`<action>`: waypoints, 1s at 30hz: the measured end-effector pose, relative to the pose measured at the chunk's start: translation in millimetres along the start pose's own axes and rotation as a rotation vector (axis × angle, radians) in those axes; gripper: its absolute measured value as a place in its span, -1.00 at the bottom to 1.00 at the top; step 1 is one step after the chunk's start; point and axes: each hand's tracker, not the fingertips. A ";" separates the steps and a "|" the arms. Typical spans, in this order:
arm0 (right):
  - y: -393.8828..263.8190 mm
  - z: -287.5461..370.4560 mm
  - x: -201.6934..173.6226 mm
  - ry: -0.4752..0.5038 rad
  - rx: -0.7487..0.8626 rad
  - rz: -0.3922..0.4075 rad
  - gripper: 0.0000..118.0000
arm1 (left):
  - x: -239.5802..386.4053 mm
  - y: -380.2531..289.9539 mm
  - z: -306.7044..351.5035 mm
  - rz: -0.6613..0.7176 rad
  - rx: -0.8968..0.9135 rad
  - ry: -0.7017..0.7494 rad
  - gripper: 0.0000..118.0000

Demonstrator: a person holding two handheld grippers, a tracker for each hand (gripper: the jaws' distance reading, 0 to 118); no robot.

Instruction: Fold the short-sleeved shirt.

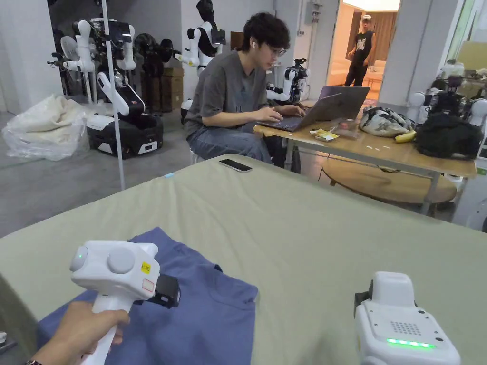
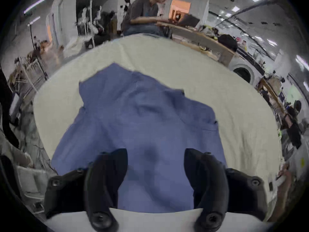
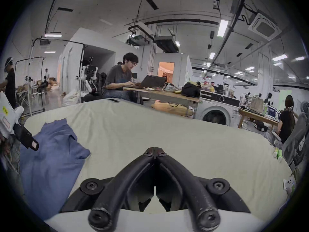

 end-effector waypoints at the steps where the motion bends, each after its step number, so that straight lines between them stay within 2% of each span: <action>1: -2.5 -1.0 0.3 0.000 -0.006 0.007 -1.00 | -0.7 -1.8 -5.2 0.010 -0.011 -0.011 0.21; 4: -6.5 -1.6 2.8 -0.003 -0.024 0.026 -1.00 | 2.6 -7.6 -31.9 0.060 -0.122 -0.055 0.25; 7: -10.2 -3.1 7.6 -0.011 -0.040 0.035 -1.00 | 16.3 -29.0 -72.4 0.025 -0.240 0.000 0.29; 9: -15.8 -9.9 11.9 -0.013 -0.049 0.036 -1.00 | 34.0 -39.5 -70.7 -0.091 -0.126 0.078 0.28; 10: -16.5 -10.2 13.4 -0.018 -0.054 0.036 -1.00 | 44.7 -41.6 -69.1 -0.115 -0.071 0.149 0.18; 12: -22.8 -16.2 18.2 -0.021 -0.056 0.032 -1.00 | 57.5 -48.4 -69.5 -0.140 -0.051 0.194 -0.26; 13: -24.4 -17.3 20.2 -0.019 -0.057 0.029 -1.00 | 62.4 -52.4 -63.6 -0.164 -0.035 0.168 -0.71; 14: -24.8 -17.4 21.0 -0.021 -0.058 0.028 -1.00 | 67.5 -56.2 -61.4 -0.174 -0.044 0.141 -1.00; 17: -23.4 -10.5 21.3 -0.026 -0.056 0.026 -1.00 | 73.2 -61.4 -62.0 -0.245 -0.017 0.175 -1.00; 20: -21.0 -3.2 27.0 -0.031 -0.049 0.019 -1.00 | 65.9 -60.3 -49.7 -0.206 0.011 0.140 -1.00; 21: -19.7 -0.2 28.9 -0.037 -0.045 0.019 -1.00 | 58.7 -56.9 -44.4 -0.147 0.042 0.104 -1.00; 23: -17.6 2.6 35.3 -0.044 -0.036 0.016 -1.00 | 55.8 -48.6 -23.5 -0.110 0.135 0.094 -1.00; 30: -5.5 16.3 63.8 -0.094 -0.005 -0.011 -1.00 | 81.7 1.7 55.6 -0.064 0.350 -0.087 -1.00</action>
